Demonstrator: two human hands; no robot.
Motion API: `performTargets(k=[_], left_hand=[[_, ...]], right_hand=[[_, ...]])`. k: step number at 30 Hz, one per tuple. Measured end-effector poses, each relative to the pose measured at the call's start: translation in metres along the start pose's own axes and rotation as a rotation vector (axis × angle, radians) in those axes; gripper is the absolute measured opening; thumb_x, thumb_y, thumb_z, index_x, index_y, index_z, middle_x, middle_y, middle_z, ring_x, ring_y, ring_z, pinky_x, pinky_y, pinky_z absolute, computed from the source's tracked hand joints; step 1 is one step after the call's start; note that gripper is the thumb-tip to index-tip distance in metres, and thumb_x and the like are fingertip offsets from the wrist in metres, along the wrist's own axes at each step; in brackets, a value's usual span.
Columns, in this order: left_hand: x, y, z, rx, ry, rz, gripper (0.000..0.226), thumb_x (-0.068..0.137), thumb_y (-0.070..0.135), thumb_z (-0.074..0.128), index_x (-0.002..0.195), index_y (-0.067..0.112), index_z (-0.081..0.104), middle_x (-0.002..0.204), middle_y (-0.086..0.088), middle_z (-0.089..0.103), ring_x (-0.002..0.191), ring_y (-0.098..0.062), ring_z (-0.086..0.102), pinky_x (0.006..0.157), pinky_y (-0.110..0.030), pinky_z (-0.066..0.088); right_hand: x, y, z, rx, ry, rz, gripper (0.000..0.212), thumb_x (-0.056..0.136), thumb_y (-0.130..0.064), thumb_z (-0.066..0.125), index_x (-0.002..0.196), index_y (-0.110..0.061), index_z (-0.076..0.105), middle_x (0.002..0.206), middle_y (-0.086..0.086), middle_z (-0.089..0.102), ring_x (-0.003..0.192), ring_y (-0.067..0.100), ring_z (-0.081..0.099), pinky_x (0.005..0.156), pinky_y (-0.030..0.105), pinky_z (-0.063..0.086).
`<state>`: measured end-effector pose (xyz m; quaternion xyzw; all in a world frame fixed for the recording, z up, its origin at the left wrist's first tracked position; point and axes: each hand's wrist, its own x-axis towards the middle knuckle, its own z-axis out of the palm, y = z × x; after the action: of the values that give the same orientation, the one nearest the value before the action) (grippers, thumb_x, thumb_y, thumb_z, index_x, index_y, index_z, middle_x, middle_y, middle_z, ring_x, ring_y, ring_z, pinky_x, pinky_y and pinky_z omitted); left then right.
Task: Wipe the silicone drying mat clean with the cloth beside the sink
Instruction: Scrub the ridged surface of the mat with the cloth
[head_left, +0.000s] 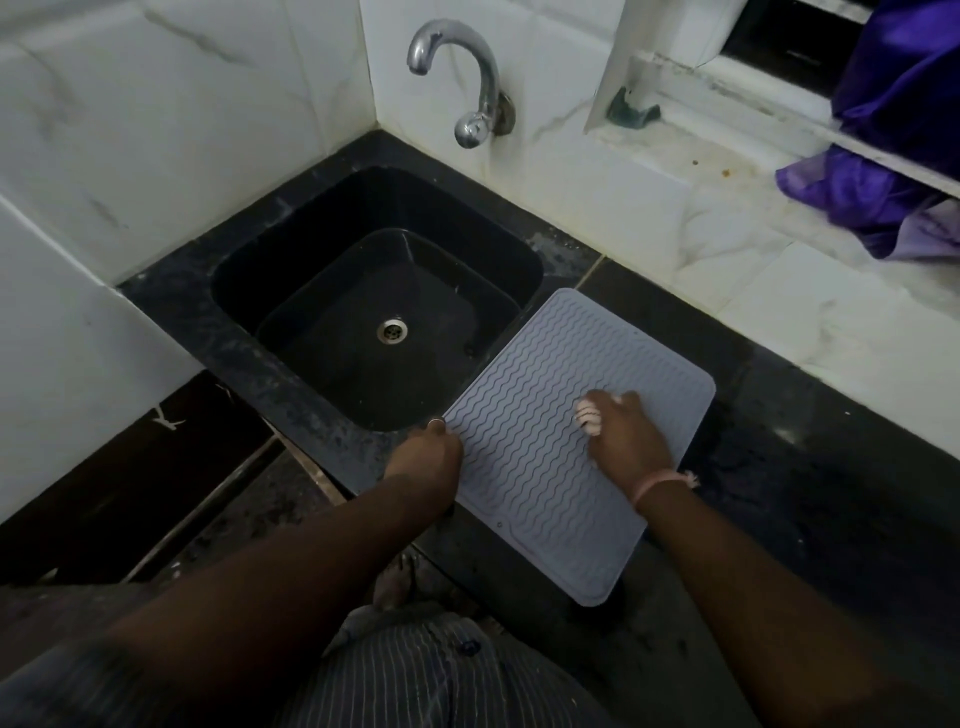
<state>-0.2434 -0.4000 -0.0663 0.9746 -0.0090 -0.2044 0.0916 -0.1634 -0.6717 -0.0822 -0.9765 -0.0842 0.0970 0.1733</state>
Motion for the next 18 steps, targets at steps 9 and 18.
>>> performTargets(k=[9,18], left_hand=[[-0.005,0.030,-0.011,-0.048,-0.038,-0.097,0.066,0.089,0.032,0.073,0.145,0.010,0.045,0.144,-0.013,0.040,0.128,-0.031,0.048,0.097,-0.044,0.053],[0.024,0.032,-0.018,0.015,-0.087,-0.012,0.108,0.078,0.025,0.085,0.161,0.019,0.016,0.161,-0.008,0.024,0.140,-0.033,0.033,0.103,-0.046,0.049]], right_hand=[[-0.004,-0.034,-0.002,-0.019,0.051,-0.035,0.057,0.088,-0.025,0.070,0.141,-0.024,0.050,0.133,0.010,0.043,0.112,0.027,0.055,0.095,0.037,0.049],[-0.027,-0.066,0.010,0.033,0.128,-0.023,0.065,0.088,-0.053,0.060,0.143,-0.029,0.036,0.131,0.005,0.049,0.121,0.026,0.047,0.100,0.050,0.041]])
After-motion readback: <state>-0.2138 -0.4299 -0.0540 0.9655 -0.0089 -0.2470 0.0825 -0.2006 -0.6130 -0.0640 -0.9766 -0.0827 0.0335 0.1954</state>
